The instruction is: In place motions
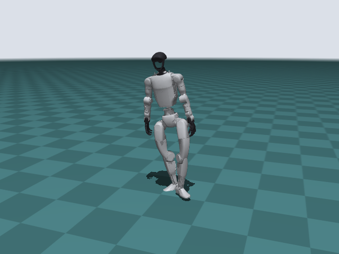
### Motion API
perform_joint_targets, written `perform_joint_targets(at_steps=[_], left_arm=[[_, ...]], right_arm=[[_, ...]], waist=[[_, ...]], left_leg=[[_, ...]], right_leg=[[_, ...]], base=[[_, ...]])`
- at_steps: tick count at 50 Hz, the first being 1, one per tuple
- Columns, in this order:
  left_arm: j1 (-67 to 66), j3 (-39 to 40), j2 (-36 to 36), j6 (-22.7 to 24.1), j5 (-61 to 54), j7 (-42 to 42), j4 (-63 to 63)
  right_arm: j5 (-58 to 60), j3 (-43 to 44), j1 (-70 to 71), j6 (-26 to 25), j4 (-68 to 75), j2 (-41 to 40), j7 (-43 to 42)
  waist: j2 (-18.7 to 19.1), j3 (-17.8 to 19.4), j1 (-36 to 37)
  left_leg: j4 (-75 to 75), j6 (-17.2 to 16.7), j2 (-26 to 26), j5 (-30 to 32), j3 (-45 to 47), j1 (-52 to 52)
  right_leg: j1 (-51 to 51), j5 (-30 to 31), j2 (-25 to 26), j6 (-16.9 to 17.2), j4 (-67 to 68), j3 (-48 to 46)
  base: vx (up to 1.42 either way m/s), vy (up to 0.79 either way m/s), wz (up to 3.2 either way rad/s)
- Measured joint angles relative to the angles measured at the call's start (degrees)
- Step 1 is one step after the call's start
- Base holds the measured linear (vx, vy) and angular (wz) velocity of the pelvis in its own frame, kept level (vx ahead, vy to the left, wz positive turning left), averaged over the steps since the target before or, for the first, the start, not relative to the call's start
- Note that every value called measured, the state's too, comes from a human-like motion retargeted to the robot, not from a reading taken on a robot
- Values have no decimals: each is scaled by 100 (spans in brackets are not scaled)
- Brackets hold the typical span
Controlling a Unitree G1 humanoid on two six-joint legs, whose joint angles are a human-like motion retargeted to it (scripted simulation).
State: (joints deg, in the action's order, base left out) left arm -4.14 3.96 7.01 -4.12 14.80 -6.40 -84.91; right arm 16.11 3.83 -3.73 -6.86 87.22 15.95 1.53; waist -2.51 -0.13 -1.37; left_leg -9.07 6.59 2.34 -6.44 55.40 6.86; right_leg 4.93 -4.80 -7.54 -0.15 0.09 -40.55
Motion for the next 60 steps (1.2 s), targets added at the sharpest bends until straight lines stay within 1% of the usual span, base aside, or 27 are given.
perform_joint_targets(at_steps=[2, 5, 7, 9, 15, 18, 20, 22, 23, 24, 25, 27, 30, 33, 35, 37, 38, 40, 41, 42, 43, 44, 48, 52, 55, 57, 60], left_arm=[[-53, 53, 43, -11, -33, 2, -58], [-133, 245, 69, -26, -89, 12, -134], [-184, 377, 68, -29, -145, 50, -190], [-248, 472, 72, -20, -219, 99, -241], [-531, 610, 26, -42, -279, 111, -491], [-653, 700, -69, -89, -329, 107, -720], [-725, 767, -158, -114, -336, 61, -785], [-794, 817, -237, -117, -297, -35, -734], [-820, 823, -254, -116, -261, -87, -681], [-811, 815, -248, -120, -218, -131, -619], [-783, 801, -230, -126, -171, -171, -552], [-626, 740, -145, -143, -68, -206, -400], [-413, 594, 1, -97, -26, -204, -120], [-261, 427, 132, -28, -34, -293, 149], [-132, 325, 209, 28, -51, -381, 255], [27, 233, 289, 46, -48, -436, 232], [135, 206, 322, 30, -23, -457, 178], [312, 38, 318, -11, 36, -427, 63], [374, 1, 282, -23, 30, -383, 12], [420, -37, 250, -25, 18, -351, -28], [431, -75, 225, -10, -9, -345, -41], [431, -85, 202, 2, -11, -365, -45], [338, -96, 141, 17, 87, -443, -2], [440, -297, 129, -13, 79, -396, -58], [512, -572, 97, -60, 75, -359, -173], [537, -657, 46, -71, 81, -308, -154], [586, -647, -13, -33, 42, -219, -35]], right_arm=[[-33, 61, -56, -28, 103, -37, 28], [-48, 22, -75, -56, 153, -109, 56], [-37, -42, -42, -55, 75, -176, 61], [-30, -126, -2, -10, -97, -239, 92], [208, -298, 164, 189, -722, -353, 223], [221, -457, 201, 297, -966, -388, 157], [165, -564, 204, 361, -1118, -411, 116], [64, -691, 169, 374, -1267, -427, 96], [2, -756, 138, 387, -1325, -441, 90], [-65, -806, 117, 406, -1356, -470, 76], [-134, -850, 101, 428, -1374, -506, 60], [-279, -865, 115, 461, -1286, -588, 9], [-394, -882, 86, 536, -1059, -671, -82], [-260, -955, -48, 562, -839, -678, -190], [-77, -1004, -124, 549, -685, -655, -240], [117, -1046, -164, 525, -496, -641, -228], [212, -1057, -141, 498, -390, -630, -185], [382, -907, -120, 404, -231, -622, -89], [424, -854, -102, 356, -215, -608, -63], [448, -811, -90, 322, -215, -595, -42], [435, -788, -89, 316, -246, -589, -34], [407, -776, -79, 318, -293, -582, -22], [190, -739, -8, 334, -516, -604, 16], [-10, -622, 95, 420, -833, -652, 107], [32, -624, 48, 453, -1013, -617, 224], [175, -656, 70, 385, -1119, -595, 277], [284, -772, 152, 386, -1300, -578, 251]], waist=[[37, -24, 198], [-13, -44, 433], [-33, -71, 566], [-77, -69, 763], [-127, -156, 1089], [56, -246, 982], [342, -277, 767], [687, -282, 454], [804, -276, 304], [861, -273, 179], [889, -272, 67], [755, -171, -66], [495, -92, 36], [152, -105, 12], [-150, -88, -8], [-320, -51, 63], [-339, -64, 277], [-326, 4, 149], [-354, 31, 244], [-371, 47, 311], [-366, 41, 321], [-368, 31, 315], [-373, -66, 114], [-452, 59, -17], [-511, -8, 116], [-554, -7, 98], [-564, 146, 170]], left_leg=[[72, -236, -46, 253, -421, 2], [399, 17, -417, 216, -994, 102], [553, 46, -486, 298, -978, 70], [690, 84, -624, 288, -1242, 70], [762, 50, -769, 79, -1792, 31], [849, 23, -680, -4, -1987, -88], [903, -7, -433, -21, -2061, -223], [901, -38, -131, -37, -2269, -308], [881, -44, -27, -52, -2361, -338], [870, -44, 35, -44, -2428, -330], [864, -39, 76, -24, -2482, -303], [848, -9, -37, -1, -2603, -314], [826, -2, -200, -5, -2623, -350], [842, 29, -555, -18, -2801, -407], [879, 51, -899, -34, -2881, -505], [920, 33, -1046, -46, -2937, -636], [936, 11, -1012, -57, -2814, -630], [884, 23, -1030, -42, -3175, -660], [888, 10, -1043, -61, -3108, -701], [889, -4, -1045, -83, -3049, -735], [882, -21, -1024, -110, -3009, -755], [862, -39, -1009, -148, -2959, -769], [583, -151, -906, -363, -2869, -681], [-247, -414, -754, -630, -2775, -450], [-1026, -542, -572, -470, -2619, -166], [-1440, -304, -622, -341, -3042, 74], [-1636, -125, -921, -146, -4421, 386]], right_leg=[[144, -73, 127, 46, -68, -305], [315, -171, 149, 114, -99, -643], [382, -241, 154, 150, -68, -890], [448, -309, 143, 164, -22, -1040], [682, -454, 64, 88, 279, -1482], [787, -227, 59, -231, 714, -1597], [729, 48, 46, -721, 1311, -1519], [411, 151, -63, -1321, 2306, -1064], [201, 146, -184, -1444, 2844, -762], [-10, 177, -156, -1464, 3119, -426], [-221, 227, -53, -1431, 3262, -74], [-578, 247, 377, -1219, 3108, 842], [-685, 119, 633, -933, 2411, 1386], [-697, 69, 530, -282, 1421, 1558], [-643, 241, 329, 291, 724, 1410], [-525, 636, 237, 238, 415, 1112], [-411, 387, 171, 272, 514, 960], [-329, 454, 200, 306, 538, 858], [-379, 470, 234, 389, 542, 1343], [-390, 486, 238, 452, 534, 1525], [-325, 503, 178, 480, 499, 1100], [-309, 498, 184, 479, 472, 1047], [-420, 443, 324, 379, 440, 1493], [-512, 478, 248, 432, 468, 1783], [-687, 569, 182, 497, 500, 2163], [-810, 637, 119, 537, 540, 2405], [-956, 786, 183, 571, 564, 3009]], base=[[16, 13, 177], [21, 22, 149], [17, 14, 120], [18, 13, 76], [24, 17, 60], [28, 16, 53], [31, 27, 85], [34, 23, 111], [30, 14, 112], [23, 8, 108], [10, 0, 111], [1, -4, 97], [8, -6, 61], [20, -10, 90], [21, -8, 85], [12, -8, 16], [8, -8, -16], [7, -9, 63], [5, -10, 29], [4, -11, -50], [4, -11, -49], [5, -11, -52], [5, -11, -42], [-6, -12, -42], [6, -4, -100], [-1, 2, -130], [-6, 5, -230]])
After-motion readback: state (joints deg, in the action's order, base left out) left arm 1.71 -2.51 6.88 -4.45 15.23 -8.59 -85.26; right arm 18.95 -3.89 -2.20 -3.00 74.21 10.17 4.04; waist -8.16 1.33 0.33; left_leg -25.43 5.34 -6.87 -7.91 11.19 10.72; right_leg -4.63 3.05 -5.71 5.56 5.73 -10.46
